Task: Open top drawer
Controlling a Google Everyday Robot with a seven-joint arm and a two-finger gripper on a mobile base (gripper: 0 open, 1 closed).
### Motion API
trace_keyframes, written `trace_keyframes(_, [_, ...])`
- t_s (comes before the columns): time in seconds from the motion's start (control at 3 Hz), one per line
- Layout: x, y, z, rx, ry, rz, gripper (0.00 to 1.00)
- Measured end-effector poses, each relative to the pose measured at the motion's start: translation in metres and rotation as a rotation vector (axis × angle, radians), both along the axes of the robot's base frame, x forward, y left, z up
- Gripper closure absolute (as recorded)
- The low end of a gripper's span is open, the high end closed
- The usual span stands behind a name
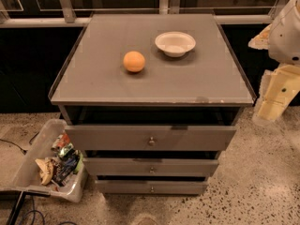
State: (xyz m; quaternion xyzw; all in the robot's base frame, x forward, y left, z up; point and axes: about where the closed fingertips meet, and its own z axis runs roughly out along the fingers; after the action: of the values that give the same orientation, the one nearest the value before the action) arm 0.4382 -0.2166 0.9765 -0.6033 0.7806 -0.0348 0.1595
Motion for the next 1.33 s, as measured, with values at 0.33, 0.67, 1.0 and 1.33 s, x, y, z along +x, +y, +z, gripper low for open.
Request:
trace_keyframes(0.33, [0.000, 0.000, 0.000, 0.000, -0.002, 0.000, 0.00])
trace_keyframes(0.67, [0.002, 0.002, -0.014, 0.018, -0.013, 0.016, 0.00])
trace_keyframes(1.0, [0.000, -0.001, -0.047, 0.077, -0.018, 0.050, 0.00])
trace_keyframes(1.33, [-0.005, -0.003, -0.083, 0.166, -0.026, 0.118, 0.00])
